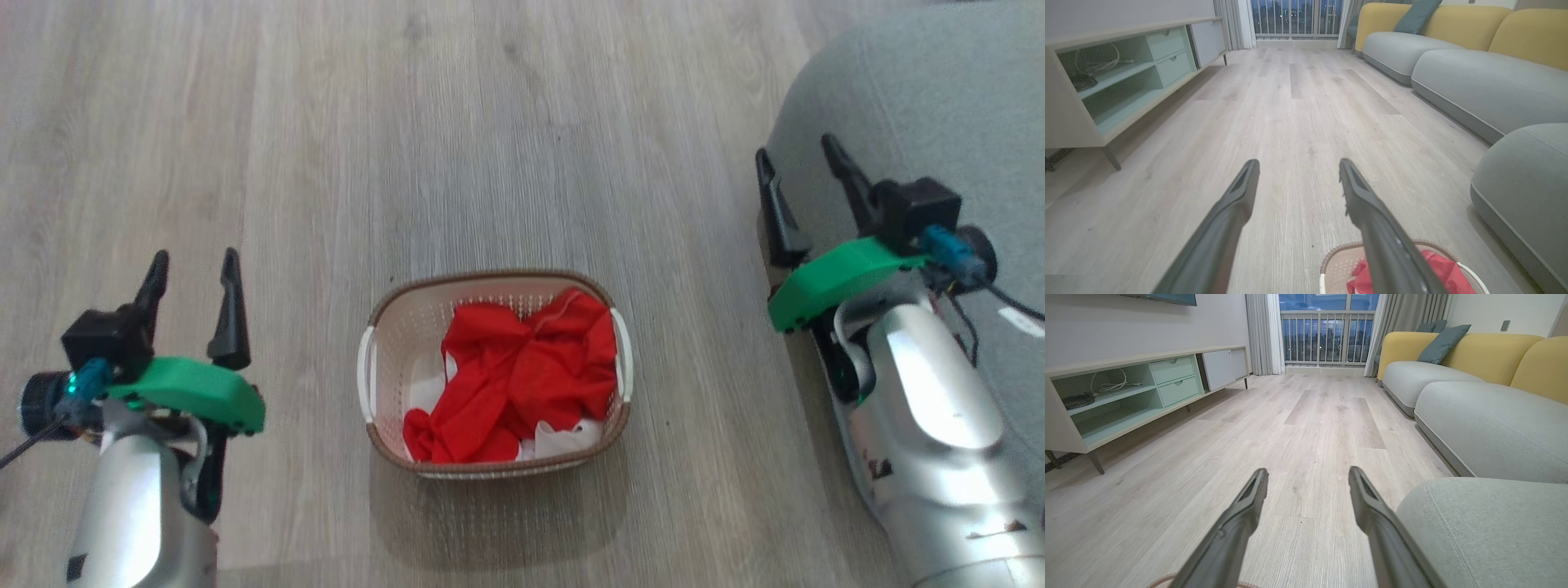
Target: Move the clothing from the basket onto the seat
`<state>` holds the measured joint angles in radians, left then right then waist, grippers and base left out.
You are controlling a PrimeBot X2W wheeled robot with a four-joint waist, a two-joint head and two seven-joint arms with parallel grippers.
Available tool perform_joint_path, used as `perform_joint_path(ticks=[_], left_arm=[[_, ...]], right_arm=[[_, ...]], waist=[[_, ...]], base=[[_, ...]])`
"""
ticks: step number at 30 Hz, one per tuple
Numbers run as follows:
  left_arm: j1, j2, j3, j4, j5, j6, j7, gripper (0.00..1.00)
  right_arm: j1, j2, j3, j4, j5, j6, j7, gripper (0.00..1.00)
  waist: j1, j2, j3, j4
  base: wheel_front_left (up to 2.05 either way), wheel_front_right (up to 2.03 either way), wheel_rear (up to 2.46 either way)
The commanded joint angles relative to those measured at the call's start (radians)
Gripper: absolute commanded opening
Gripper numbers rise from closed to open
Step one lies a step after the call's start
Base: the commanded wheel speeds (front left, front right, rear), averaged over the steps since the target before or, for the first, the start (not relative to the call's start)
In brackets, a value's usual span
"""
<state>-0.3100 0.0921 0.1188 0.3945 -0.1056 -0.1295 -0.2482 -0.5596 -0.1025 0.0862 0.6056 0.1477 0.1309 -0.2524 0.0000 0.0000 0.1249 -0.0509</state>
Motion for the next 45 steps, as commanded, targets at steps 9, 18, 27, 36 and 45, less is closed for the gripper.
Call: perform_joint_path(ticks=[9, 18, 27, 36, 45], left_arm=[[-0.12, 0.011, -0.105, 0.016, -0.112, -0.001, -0.014, 1.0], [-0.24, 0.018, -0.348, 0.08, -0.232, -0.001, -0.014, 1.0], [-0.353, 0.053, -0.58, 0.131, -0.322, -0.001, -0.014, 1.0], [-0.506, 0.161, -0.935, 0.091, -0.426, -0.001, -0.014, 1.0], [-0.674, 0.221, -1.211, 0.115, -0.396, -0.001, -0.014, 1.0]], right_arm=[[-0.15, 0.022, -0.014, -0.13, -0.046, 0.0, -0.009, 1.0], [-0.288, 0.031, -0.029, -0.219, -0.099, 0.0, -0.009, 1.0], [-0.392, 0.039, -0.03, -0.271, -0.121, 0.0, -0.009, 1.0], [-0.476, 0.051, -0.013, -0.314, -0.121, 0.0, -0.009, 1.0], [-0.489, 0.052, -0.005, -0.341, -0.071, 0.0, -0.009, 1.0]], waist=[[0.0, 0.0, 0.221, -0.01], [0.0, 0.0, 0.471, -0.025], [0.0, 0.0, 0.635, -0.052], [0.0, 0.0, 0.762, -0.107], [0.0, 0.0, 0.836, -0.167]], base=[[0.0, 0.0, 0.0], [0.0, 0.0, 0.0], [0.0, 0.0, 0.0], [0.0, 0.0, 0.0], [0.0, 0.0, 0.0]])
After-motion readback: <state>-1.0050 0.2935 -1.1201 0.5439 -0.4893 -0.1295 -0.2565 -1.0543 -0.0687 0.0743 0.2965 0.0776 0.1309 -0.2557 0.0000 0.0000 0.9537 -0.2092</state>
